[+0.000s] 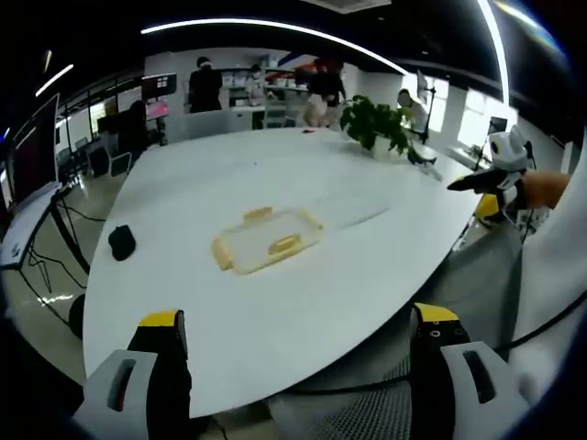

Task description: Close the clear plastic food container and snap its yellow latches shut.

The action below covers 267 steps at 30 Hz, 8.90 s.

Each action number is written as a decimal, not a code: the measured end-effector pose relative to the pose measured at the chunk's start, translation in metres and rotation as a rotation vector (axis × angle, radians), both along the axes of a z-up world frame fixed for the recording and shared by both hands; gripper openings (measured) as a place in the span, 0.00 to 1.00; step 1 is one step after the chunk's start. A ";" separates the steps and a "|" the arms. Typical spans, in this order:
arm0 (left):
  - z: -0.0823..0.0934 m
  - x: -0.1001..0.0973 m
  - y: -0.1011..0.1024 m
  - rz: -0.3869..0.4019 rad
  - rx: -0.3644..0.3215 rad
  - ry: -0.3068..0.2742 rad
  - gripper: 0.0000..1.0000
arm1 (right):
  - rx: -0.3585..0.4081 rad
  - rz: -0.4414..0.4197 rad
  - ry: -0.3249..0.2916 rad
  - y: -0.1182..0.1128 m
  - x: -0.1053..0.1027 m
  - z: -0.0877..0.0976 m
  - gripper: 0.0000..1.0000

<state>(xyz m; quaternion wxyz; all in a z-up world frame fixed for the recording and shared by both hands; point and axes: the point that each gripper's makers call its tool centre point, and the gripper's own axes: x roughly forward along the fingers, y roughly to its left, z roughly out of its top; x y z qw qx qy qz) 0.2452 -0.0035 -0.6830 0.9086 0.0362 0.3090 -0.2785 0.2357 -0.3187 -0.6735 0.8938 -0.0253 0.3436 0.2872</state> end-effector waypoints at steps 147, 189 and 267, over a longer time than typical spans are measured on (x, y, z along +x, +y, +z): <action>0.000 0.102 0.011 -0.448 0.241 -0.012 0.98 | -0.184 0.557 -0.138 0.113 0.114 -0.009 0.94; -0.059 0.150 0.004 -0.723 0.380 0.038 0.81 | -0.351 0.870 -0.096 0.146 0.169 -0.066 0.76; -0.119 0.183 -0.001 -0.904 0.510 0.187 0.37 | -0.497 1.103 0.065 0.154 0.196 -0.131 0.36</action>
